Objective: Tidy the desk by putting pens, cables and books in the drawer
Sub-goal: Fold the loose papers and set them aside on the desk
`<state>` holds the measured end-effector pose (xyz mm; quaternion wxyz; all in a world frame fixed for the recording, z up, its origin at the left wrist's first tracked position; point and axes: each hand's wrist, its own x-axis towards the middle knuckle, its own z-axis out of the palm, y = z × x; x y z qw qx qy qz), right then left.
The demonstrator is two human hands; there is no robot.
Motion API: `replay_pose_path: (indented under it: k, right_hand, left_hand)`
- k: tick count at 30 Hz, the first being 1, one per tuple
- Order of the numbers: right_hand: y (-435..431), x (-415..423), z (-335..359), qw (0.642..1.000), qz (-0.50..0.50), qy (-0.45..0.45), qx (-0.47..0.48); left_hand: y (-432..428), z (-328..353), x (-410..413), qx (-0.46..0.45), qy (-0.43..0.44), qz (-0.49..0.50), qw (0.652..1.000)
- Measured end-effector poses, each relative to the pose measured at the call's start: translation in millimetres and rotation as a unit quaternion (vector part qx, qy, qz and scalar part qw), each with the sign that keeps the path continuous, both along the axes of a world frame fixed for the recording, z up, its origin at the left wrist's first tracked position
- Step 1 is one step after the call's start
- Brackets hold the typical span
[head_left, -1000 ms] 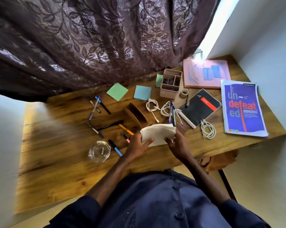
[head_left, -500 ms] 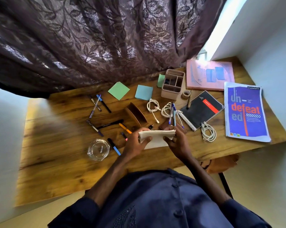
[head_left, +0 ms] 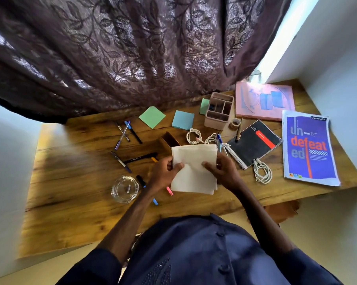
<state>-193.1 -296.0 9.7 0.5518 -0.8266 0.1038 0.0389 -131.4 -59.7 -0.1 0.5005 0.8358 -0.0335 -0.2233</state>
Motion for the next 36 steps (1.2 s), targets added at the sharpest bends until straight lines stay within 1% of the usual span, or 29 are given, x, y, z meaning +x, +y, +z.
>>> replay_pose_path:
  k: [3,5,8,11,14,17,21,32,36]
  right_hand:
    - [-1.8,17.2,12.5,1.0,0.011,-0.015,0.018]
    - [-2.0,25.8,16.9,1.0,0.008,-0.016,0.014]
    - [1.7,32.1,24.5,1.0,0.012,-0.022,0.002]
    - [9.6,36.3,30.2,1.0,0.015,-0.024,-0.006]
    - [16.2,37.6,36.3,0.999,0.017,-0.035,-0.033]
    - [18.2,39.2,37.6,0.999,0.023,-0.036,-0.031]
    - [17.4,42.4,34.5,0.999,0.032,-0.018,-0.015]
    - [16.5,41.1,42.1,0.999,0.038,-0.021,-0.011]
    - [11.3,42.4,44.0,0.999,0.033,-0.001,0.039]
  left_hand:
    - [10.0,7.3,17.3,-0.038,0.046,-0.025,0.998]
    - [16.8,13.4,25.1,-0.052,0.061,-0.04,0.996]
    - [25.6,19.1,33.4,-0.052,0.073,-0.057,0.994]
    - [32.3,21.7,37.3,-0.05,0.085,-0.052,0.994]
    - [37.7,24.3,38.1,-0.045,0.096,-0.051,0.993]
    - [43.5,23.9,37.8,-0.052,0.105,-0.046,0.992]
    - [45.1,28.2,37.6,-0.069,0.112,-0.047,0.99]
    - [35.5,36.7,42.9,-0.075,0.093,-0.058,0.991]
    - [35.0,37.1,44.6,-0.063,0.094,-0.064,0.991]
